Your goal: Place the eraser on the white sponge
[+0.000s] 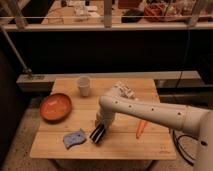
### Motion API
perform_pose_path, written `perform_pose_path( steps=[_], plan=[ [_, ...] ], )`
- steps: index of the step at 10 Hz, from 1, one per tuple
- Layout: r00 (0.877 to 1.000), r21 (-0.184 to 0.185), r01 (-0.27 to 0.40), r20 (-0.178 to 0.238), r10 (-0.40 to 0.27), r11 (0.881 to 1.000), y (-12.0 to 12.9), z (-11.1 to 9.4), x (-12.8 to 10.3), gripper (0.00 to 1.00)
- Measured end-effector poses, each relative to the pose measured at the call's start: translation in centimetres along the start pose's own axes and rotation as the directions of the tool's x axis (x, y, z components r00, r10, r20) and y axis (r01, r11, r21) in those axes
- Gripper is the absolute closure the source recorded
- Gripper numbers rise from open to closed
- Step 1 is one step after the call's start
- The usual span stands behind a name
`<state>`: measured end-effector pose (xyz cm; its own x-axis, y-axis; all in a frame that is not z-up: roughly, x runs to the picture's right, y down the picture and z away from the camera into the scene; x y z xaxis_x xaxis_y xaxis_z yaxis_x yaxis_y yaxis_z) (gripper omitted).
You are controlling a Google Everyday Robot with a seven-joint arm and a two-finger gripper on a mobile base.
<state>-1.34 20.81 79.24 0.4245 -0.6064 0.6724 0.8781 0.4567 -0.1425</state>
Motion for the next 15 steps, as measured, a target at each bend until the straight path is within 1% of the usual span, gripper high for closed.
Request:
perform_pose_path(
  steps=[1, 3, 5, 8, 10, 11, 12, 15],
  plan=[
    [1.0, -0.003, 0.013, -0.005, -0.013, 1.0, -0.3, 0.0, -0.2, 0.93],
    [0.999, -0.007, 0.053, -0.011, -0.053, 0.999, -1.7, 0.1, -1.0, 0.93],
    [0.996, -0.013, 0.084, -0.023, -0.084, 0.996, -2.1, 0.1, -1.2, 0.93],
    [0.989, -0.022, 0.142, -0.033, -0.143, 0.99, -3.5, 0.3, -1.9, 0.93],
    [0.986, -0.028, 0.163, -0.038, -0.164, 0.986, -3.9, 0.3, -2.0, 0.93],
    [0.981, -0.033, 0.186, -0.04, -0.188, 0.982, -4.3, 0.5, -2.2, 0.93],
    [0.975, -0.035, 0.216, -0.043, -0.218, 0.976, -5.4, 0.6, -2.7, 0.93],
    [0.964, -0.05, 0.258, -0.047, -0.261, 0.965, -6.3, 0.9, -3.2, 0.93]
  ],
)
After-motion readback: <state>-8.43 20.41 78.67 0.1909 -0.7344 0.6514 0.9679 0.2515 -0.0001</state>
